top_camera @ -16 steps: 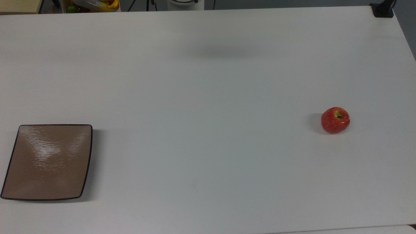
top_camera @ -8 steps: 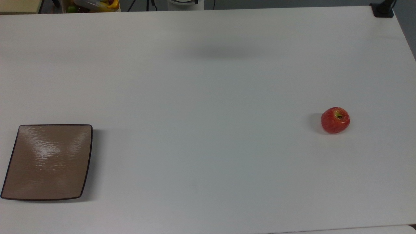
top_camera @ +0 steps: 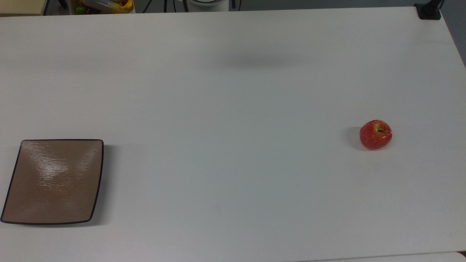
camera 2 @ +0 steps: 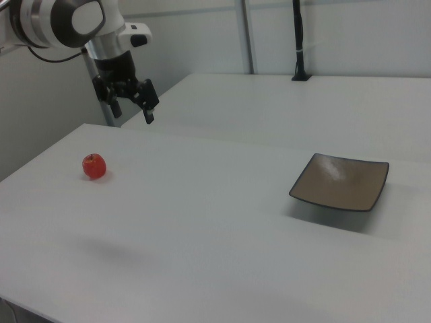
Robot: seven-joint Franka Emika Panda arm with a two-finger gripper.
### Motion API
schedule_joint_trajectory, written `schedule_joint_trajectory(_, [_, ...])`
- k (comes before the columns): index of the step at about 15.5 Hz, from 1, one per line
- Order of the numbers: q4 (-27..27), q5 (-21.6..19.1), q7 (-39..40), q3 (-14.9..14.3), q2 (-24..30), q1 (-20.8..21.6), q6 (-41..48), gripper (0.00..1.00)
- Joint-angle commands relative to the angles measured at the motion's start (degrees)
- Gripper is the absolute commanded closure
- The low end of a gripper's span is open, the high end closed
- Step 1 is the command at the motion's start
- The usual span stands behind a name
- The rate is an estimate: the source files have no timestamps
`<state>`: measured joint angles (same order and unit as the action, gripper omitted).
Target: Apples placed on a ceramic plate
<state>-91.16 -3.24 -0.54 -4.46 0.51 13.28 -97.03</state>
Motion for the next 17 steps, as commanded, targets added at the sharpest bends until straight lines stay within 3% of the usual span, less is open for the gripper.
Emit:
schedule_joint_trajectory(1, [0.2,-4.6,-1.0,-0.4,-2.9,3.1,-1.8,0.00])
schedule_joint_trajectory(6, [9.7,-4.7,-6.1,-0.3,-10.8,9.7,-5.6,0.00])
schedule_joint_trajectory(13, [11.9,-1.2,-8.6,0.9,-20.0,16.6,-25.6,0.00])
schedule_joint_trajectory(15, [12.1,-1.2,-8.7,1.3,-22.0,18.4,-28.1,0.00])
schedule_joint_trajectory(17, [16.5,-1.2,-10.3,2.2,-26.1,19.1,-27.8,0.00])
